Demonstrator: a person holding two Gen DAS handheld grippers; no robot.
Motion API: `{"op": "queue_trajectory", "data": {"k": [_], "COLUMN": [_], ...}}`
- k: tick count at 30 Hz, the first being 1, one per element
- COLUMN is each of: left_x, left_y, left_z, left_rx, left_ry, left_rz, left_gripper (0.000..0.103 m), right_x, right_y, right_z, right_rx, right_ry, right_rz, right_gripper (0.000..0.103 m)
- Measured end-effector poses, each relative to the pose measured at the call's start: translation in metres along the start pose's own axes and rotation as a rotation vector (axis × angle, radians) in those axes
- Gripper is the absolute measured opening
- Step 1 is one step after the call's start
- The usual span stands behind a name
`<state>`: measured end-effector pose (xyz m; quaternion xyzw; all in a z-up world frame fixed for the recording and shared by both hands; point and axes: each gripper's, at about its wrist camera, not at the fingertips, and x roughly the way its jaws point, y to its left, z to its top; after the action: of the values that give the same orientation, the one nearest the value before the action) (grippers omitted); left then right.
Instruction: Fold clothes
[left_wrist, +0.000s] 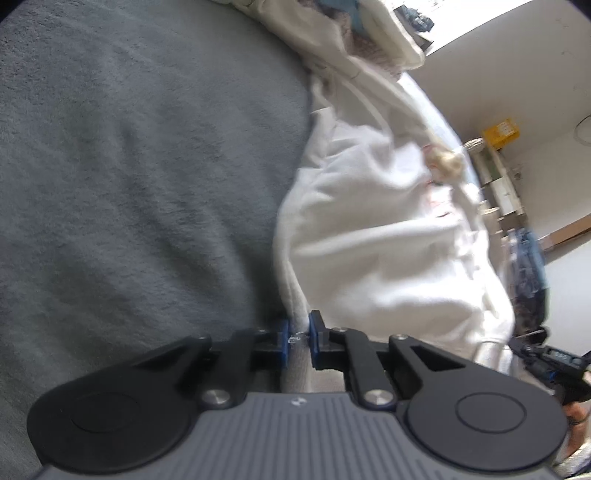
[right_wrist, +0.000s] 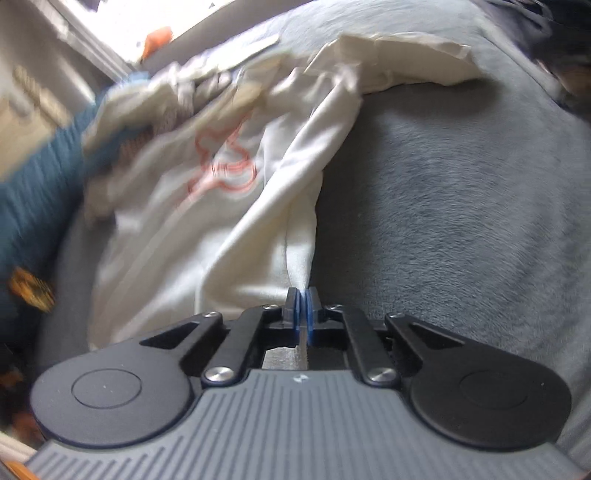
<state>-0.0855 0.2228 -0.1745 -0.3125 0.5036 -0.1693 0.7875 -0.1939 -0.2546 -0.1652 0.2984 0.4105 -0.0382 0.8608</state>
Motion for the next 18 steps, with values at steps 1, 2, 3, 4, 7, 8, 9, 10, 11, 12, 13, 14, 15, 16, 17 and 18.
{"op": "queue_trajectory", "data": {"k": [1, 2, 3, 4, 7, 8, 9, 10, 11, 12, 13, 14, 15, 16, 17, 18], "left_x": [-0.003, 0.001, 0.009, 0.017, 0.041, 0.049, 0.053, 0.056, 0.059, 0.060, 0.060, 0.060, 0.057, 0.054, 0.051, 0.048], "left_y": [-0.003, -0.005, -0.007, -0.009, -0.015, -0.017, -0.011, -0.008, -0.006, -0.008, -0.011, -0.014, -0.014, -0.013, -0.012, -0.010], "left_z": [0.000, 0.001, 0.002, 0.003, 0.005, 0.006, 0.005, 0.005, 0.005, 0.005, 0.006, 0.006, 0.006, 0.004, 0.003, 0.002], "left_rx": [-0.011, -0.023, -0.036, -0.049, -0.087, -0.100, -0.130, -0.152, -0.164, -0.151, -0.126, -0.100, -0.089, -0.085, -0.081, -0.076], "left_ry": [-0.002, 0.003, 0.013, 0.023, 0.051, 0.061, 0.073, 0.073, 0.067, 0.065, 0.065, 0.064, 0.065, 0.066, 0.067, 0.068], "left_rz": [-0.033, -0.037, -0.028, -0.018, 0.011, 0.020, 0.025, 0.023, 0.017, 0.021, 0.030, 0.039, 0.043, 0.044, 0.045, 0.046], "left_gripper": [0.010, 0.010, 0.010, 0.010, 0.010, 0.010, 0.010, 0.010, 0.010, 0.010, 0.010, 0.010, 0.010, 0.010, 0.011, 0.011], "right_x": [-0.007, -0.015, -0.023, -0.030, -0.034, -0.029, -0.023, -0.017, -0.011, -0.009, -0.009, -0.010, -0.012, -0.017, -0.020, -0.021], "right_y": [-0.004, -0.008, -0.011, -0.014, -0.029, -0.036, -0.044, -0.052, -0.061, -0.067, -0.070, -0.074, -0.079, -0.085, -0.088, -0.090], "right_z": [0.002, 0.005, 0.009, 0.012, 0.014, 0.012, 0.009, 0.007, 0.005, 0.004, 0.004, 0.004, 0.004, 0.005, 0.004, 0.005], "right_rx": [0.031, 0.056, 0.071, 0.081, 0.100, 0.094, 0.094, 0.106, 0.123, 0.128, 0.124, 0.119, 0.144, 0.181, 0.207, 0.222], "right_ry": [-0.019, -0.038, -0.059, -0.079, -0.063, -0.038, -0.011, 0.012, 0.031, 0.036, 0.030, 0.024, 0.012, -0.002, -0.005, -0.001], "right_rz": [0.018, 0.035, 0.038, 0.032, -0.049, -0.096, -0.142, -0.178, -0.206, -0.237, -0.269, -0.301, -0.304, -0.259, -0.201, -0.159], "right_gripper": [0.001, 0.001, 0.001, 0.001, 0.001, 0.000, 0.000, 0.000, 0.000, 0.000, 0.000, 0.000, 0.000, 0.000, 0.002, 0.003]}}
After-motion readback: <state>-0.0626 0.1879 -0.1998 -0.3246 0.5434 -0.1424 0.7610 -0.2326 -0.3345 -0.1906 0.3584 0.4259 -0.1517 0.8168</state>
